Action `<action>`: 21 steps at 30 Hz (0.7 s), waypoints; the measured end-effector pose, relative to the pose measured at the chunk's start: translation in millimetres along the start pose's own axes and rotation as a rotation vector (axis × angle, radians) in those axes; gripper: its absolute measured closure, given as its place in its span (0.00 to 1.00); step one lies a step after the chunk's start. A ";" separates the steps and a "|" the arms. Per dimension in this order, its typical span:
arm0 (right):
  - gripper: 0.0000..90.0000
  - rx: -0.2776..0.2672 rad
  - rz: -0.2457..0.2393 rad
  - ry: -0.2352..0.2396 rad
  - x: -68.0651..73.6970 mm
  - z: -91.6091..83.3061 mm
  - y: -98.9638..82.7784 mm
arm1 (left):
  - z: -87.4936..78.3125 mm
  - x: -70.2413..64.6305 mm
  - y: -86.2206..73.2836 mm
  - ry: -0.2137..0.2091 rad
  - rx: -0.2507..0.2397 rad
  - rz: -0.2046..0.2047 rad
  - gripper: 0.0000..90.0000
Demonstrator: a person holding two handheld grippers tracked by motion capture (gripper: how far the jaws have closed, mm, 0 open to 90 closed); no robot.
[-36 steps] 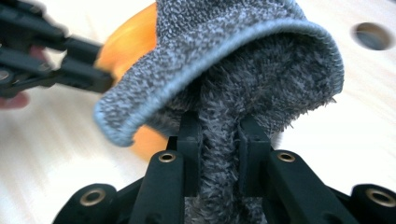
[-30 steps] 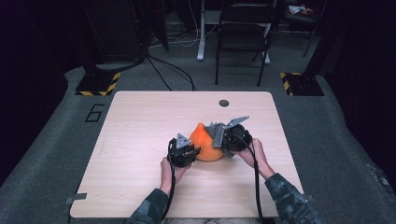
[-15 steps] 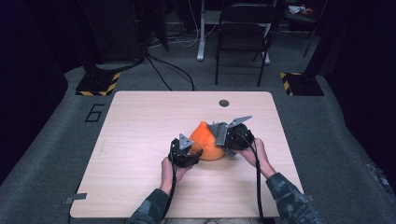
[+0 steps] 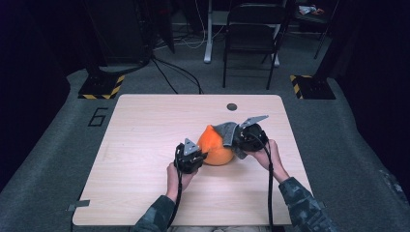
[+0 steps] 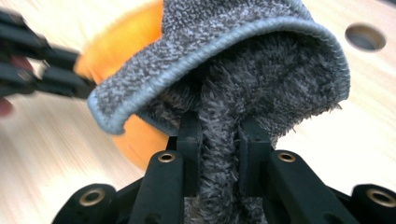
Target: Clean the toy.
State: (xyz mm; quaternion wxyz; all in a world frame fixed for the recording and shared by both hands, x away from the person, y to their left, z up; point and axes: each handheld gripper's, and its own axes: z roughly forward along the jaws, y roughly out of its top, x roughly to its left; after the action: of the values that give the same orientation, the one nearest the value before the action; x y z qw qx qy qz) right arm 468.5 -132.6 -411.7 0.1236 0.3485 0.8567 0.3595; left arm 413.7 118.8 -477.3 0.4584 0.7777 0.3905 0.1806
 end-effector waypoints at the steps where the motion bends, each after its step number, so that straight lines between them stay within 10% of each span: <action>1: 0.83 -0.024 -0.002 0.005 0.7 -2.7 1.3 | -1.0 -0.7 0.9 0.000 0.000 0.006 0.87; 7: 0.82 -0.079 -0.027 0.016 19.2 -4.9 8.1 | -0.3 -5.4 1.5 -0.011 0.006 0.016 0.87; 21: 0.82 0.039 -0.041 -0.036 10.9 16.1 -2.8 | 2.9 -4.7 -1.6 -0.004 0.020 0.033 0.85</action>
State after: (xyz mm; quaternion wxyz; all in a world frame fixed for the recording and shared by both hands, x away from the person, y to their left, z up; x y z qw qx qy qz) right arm 466.6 -118.0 -424.7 0.1394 0.3395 0.8682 0.3340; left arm 411.9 113.9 -479.8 0.4483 0.7889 0.3785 0.1825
